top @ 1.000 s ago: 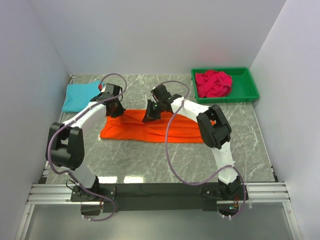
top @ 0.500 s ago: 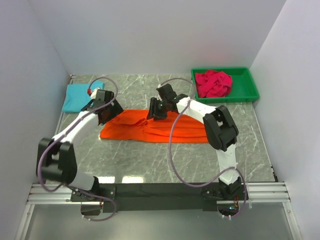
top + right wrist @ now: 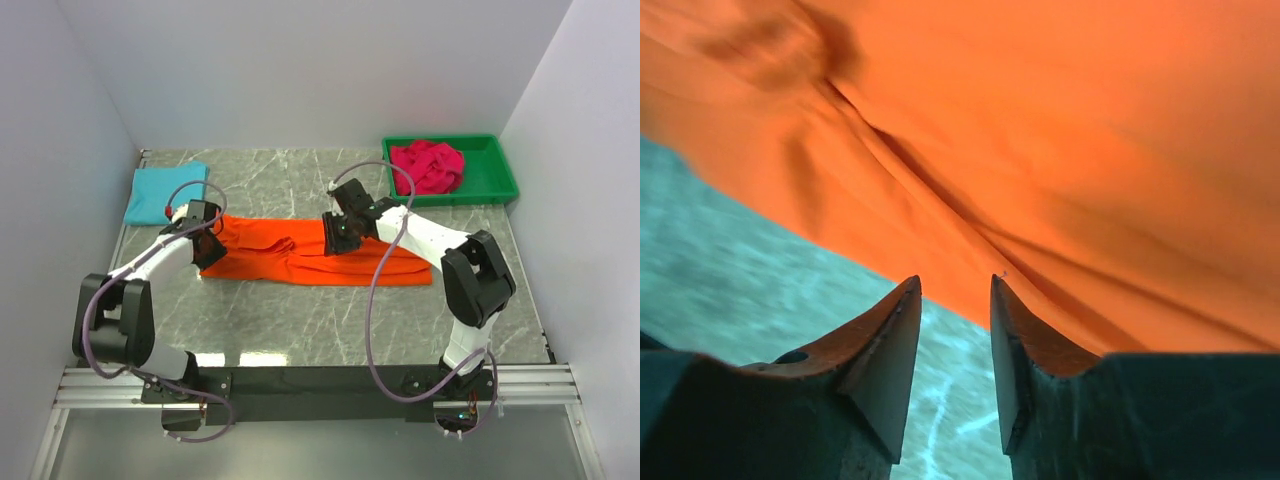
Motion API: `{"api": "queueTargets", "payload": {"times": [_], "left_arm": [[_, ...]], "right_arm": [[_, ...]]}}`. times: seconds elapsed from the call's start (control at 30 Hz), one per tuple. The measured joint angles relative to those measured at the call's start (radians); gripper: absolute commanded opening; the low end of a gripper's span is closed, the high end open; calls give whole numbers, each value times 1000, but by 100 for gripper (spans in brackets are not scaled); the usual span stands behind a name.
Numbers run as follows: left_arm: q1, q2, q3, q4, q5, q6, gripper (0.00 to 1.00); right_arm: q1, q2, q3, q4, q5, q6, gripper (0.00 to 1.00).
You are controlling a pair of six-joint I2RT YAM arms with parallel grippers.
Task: Fold and stack the t-shirts
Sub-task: Fold the tshirt
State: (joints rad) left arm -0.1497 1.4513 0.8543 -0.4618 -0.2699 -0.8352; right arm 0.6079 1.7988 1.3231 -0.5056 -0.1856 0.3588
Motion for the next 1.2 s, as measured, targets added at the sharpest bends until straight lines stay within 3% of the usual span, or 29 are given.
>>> {"api": "queueTargets", "payload": {"times": [0.33,0.73,1.2], "left_arm": [[85,50,-59,-27,-20,-61,32],[101,49,-61,-21,-6,-73,32],[101,47,-62,-21,-6,-76,33]], "right_arm": [[34,24,-46,-55,13,21,37],[34,103,-46,-87,52,50,36],[-35,165,72,-129,304,97,35]]}}
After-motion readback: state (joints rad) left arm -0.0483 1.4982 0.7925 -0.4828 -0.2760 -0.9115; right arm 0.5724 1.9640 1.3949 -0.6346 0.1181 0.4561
